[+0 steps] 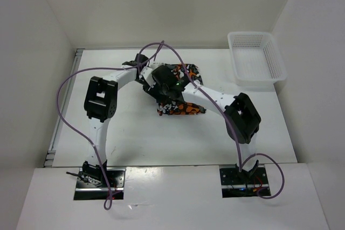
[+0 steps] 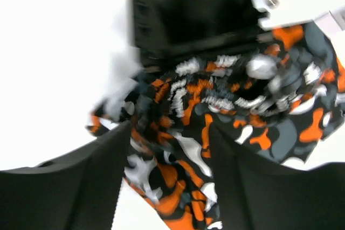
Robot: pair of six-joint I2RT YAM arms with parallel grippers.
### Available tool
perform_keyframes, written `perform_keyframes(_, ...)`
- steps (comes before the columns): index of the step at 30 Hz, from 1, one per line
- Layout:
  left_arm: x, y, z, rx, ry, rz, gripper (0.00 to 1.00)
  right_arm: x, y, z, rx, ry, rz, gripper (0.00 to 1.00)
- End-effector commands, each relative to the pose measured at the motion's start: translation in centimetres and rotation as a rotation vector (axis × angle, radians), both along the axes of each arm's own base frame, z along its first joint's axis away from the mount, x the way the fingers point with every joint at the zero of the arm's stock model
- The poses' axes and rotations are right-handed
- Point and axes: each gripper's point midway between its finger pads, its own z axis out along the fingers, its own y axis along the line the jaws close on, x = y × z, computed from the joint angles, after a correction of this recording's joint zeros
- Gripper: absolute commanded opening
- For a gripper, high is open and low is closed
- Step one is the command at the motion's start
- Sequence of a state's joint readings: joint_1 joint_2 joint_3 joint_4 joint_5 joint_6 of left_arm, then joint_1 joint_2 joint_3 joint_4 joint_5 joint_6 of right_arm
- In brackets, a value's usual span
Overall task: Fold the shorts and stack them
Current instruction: Fold the shorts
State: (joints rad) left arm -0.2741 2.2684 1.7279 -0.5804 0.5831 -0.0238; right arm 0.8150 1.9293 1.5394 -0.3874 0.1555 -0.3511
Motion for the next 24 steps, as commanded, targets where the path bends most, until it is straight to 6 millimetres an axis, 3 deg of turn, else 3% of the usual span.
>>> perform_keyframes(1,0.5,4.0,-1.3,0.087,0.016,0.067,0.35,-1.8,4.4,7.4,0.184,-0.056,0.122,0.66)
perform_keyframes(4,1.4,6.6,0.8,0.101,-0.004,0.128,0.44,-3.6,4.6,11.8,0.283,-0.044,0.162,0.73)
perform_keyframes(6,2.8,7.9,3.4,0.120,-0.064,0.164,0.48,-4.5,4.4,14.4,0.329,-0.062,0.191,0.73)
perform_keyframes(8,3.1,8.7,5.6,0.126,-0.088,0.184,0.51,-5.0,2.9,15.9,0.322,-0.110,0.183,0.73)
perform_keyframes(9,3.9,9.3,6.9,0.132,-0.121,0.202,0.52,-4.9,1.4,13.8,0.255,-0.112,0.150,0.73)
perform_keyframes(11,4.1,9.5,9.2,0.135,-0.156,0.210,0.59,-5.0,-0.3,12.5,0.179,-0.158,0.163,0.71)
perform_keyframes(12,4.5,9.5,9.8,0.131,-0.174,0.211,0.62,-5.4,-2.0,8.8,0.101,-0.122,0.148,0.69)
perform_keyframes(14,4.9,8.8,12.7,0.117,-0.231,0.204,0.66,-5.4,-3.2,6.9,0.060,-0.136,0.157,0.67)
perform_keyframes(15,5.1,8.2,13.4,0.111,-0.251,0.193,0.69,-6.0,-3.9,4.5,0.027,-0.103,0.159,0.67)
perform_keyframes(17,5.4,7.4,14.9,0.107,-0.292,0.182,0.70,-5.8,-4.7,2.9,0.002,-0.110,0.156,0.66)
perform_keyframes(19,5.8,5.5,15.6,0.094,-0.349,0.154,0.79,-5.0,-5.5,1.9,-0.006,-0.103,0.131,0.65)
perform_keyframes(22,5.8,4.0,13.1,0.139,-0.325,0.132,0.85,-3.5,-6.7,-0.1,-0.018,-0.076,0.078,0.65)
perform_keyframes(24,6.1,3.2,10.3,0.228,-0.309,0.129,0.85,-3.2,-6.9,-1.3,-0.032,-0.074,0.090,0.65)
